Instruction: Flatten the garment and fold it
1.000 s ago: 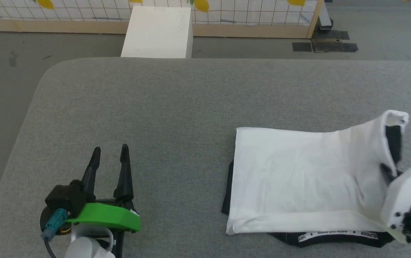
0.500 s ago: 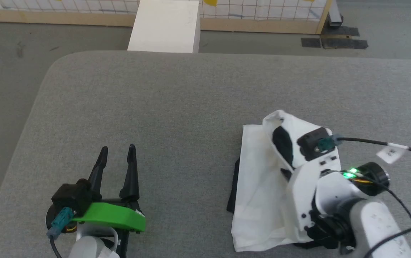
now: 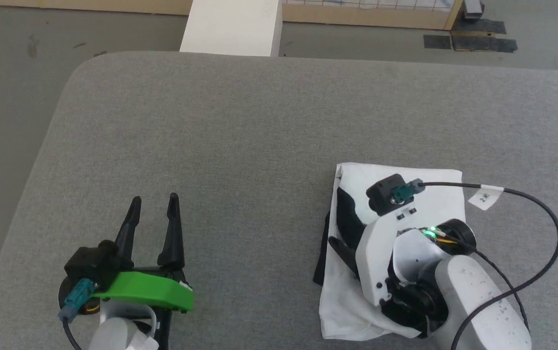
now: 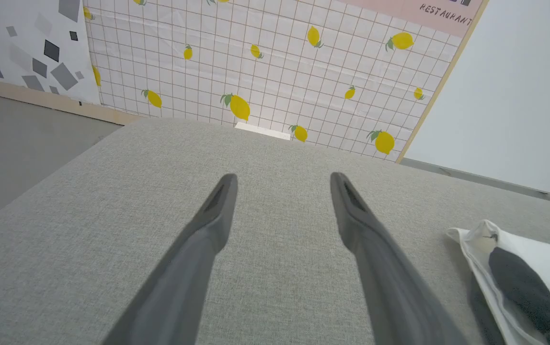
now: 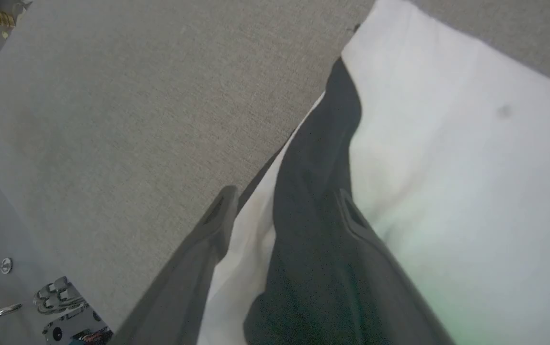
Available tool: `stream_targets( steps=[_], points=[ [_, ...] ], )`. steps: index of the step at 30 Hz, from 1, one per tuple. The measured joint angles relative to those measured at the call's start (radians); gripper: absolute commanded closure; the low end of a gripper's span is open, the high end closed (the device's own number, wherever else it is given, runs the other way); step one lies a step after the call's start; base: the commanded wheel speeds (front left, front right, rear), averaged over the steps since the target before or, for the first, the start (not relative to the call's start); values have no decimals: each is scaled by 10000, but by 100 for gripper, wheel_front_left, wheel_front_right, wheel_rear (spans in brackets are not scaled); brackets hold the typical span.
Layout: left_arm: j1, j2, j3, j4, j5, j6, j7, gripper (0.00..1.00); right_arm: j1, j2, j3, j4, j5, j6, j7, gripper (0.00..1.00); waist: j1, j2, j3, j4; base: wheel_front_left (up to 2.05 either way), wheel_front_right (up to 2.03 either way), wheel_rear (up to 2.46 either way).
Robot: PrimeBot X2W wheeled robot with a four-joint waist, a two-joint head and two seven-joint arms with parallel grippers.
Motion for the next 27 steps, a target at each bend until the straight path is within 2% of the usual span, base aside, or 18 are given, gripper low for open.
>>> stream_targets(
  steps=[6,9,12,16,21,27],
  points=[
    [9,-2,46,27,2,-10,0,0,71,6,-109,-1440,1191,0,-1866,0,0,0,-239,-197,0,0,0],
    [23,-2,90,21,2,-13,-2,0,367,17,-535,-2209,1649,0,-2995,0,0,0,-372,-350,0,0,0],
    [35,-2,146,10,2,-44,-2,0,803,21,-1384,-2673,1774,0,-4082,0,0,0,-497,-536,0,0,0],
    [45,-4,127,15,2,-54,0,0,1468,8,-2869,-2652,2790,-2,-5294,0,0,0,-656,-787,0,0,0],
    [60,-4,92,44,2,-56,0,0,1994,-6,-4113,-1707,3745,-2,-5513,0,0,0,-811,-1019,0,0,0],
    [61,-4,35,50,6,-56,-2,0,2220,-4,-4872,-128,4629,-2,-4748,0,0,1,-855,-1094,0,0,0]
  ],
)
